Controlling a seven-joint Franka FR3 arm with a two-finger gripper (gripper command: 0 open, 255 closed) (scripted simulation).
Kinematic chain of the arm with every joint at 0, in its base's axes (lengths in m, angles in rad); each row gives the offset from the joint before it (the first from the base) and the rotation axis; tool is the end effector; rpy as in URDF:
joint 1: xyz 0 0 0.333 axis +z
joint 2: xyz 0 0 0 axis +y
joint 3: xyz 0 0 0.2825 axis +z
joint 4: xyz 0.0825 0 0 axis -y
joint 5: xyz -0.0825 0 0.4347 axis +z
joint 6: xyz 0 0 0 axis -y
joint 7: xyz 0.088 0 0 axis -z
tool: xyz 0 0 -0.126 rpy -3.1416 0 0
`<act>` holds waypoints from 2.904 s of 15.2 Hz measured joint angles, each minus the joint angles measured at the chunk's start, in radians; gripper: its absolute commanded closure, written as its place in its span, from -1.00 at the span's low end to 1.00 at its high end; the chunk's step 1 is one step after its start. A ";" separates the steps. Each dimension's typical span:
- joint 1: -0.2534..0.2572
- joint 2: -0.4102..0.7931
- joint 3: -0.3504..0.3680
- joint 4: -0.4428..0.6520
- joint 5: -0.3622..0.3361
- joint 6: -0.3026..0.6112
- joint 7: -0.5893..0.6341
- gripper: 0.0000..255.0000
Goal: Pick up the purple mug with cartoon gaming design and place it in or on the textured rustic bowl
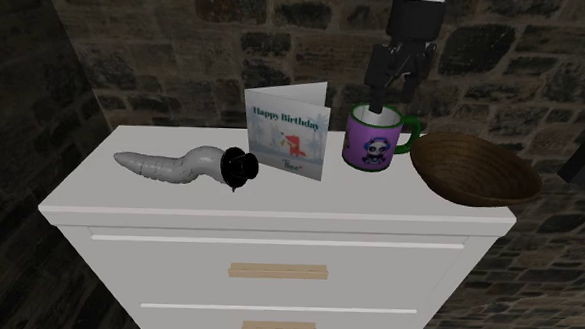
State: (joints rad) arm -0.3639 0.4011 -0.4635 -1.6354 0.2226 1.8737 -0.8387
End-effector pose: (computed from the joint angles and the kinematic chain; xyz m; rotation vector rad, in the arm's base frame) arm 0.4901 -0.4715 0.3255 -3.0325 0.0705 0.0842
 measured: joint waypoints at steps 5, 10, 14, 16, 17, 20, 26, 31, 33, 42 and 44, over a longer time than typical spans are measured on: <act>-0.010 0.001 0.005 -0.003 0.033 0.002 -0.024 -1.00; -0.005 0.008 -0.001 -0.028 0.025 0.056 -0.029 -1.00; 0.000 0.008 -0.005 -0.033 0.031 0.068 -0.022 1.00; -0.008 0.011 -0.004 -0.014 0.034 0.022 -0.037 1.00; -0.008 0.013 -0.004 -0.013 0.031 0.020 -0.043 1.00; -0.009 0.021 -0.006 0.016 0.031 -0.041 -0.032 1.00; 0.004 0.016 -0.016 -0.002 0.030 0.003 -0.022 1.00; 0.015 0.032 -0.036 0.034 0.027 -0.077 -0.017 1.00; 0.030 0.027 -0.048 0.048 0.019 -0.114 -0.003 1.00; 0.054 0.019 -0.095 0.100 0.014 -0.168 -0.007 1.00; 0.050 0.030 -0.103 0.150 0.018 -0.250 -0.009 1.00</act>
State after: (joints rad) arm -0.3136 0.4307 -0.5669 -1.4856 0.2410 1.6235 -0.8474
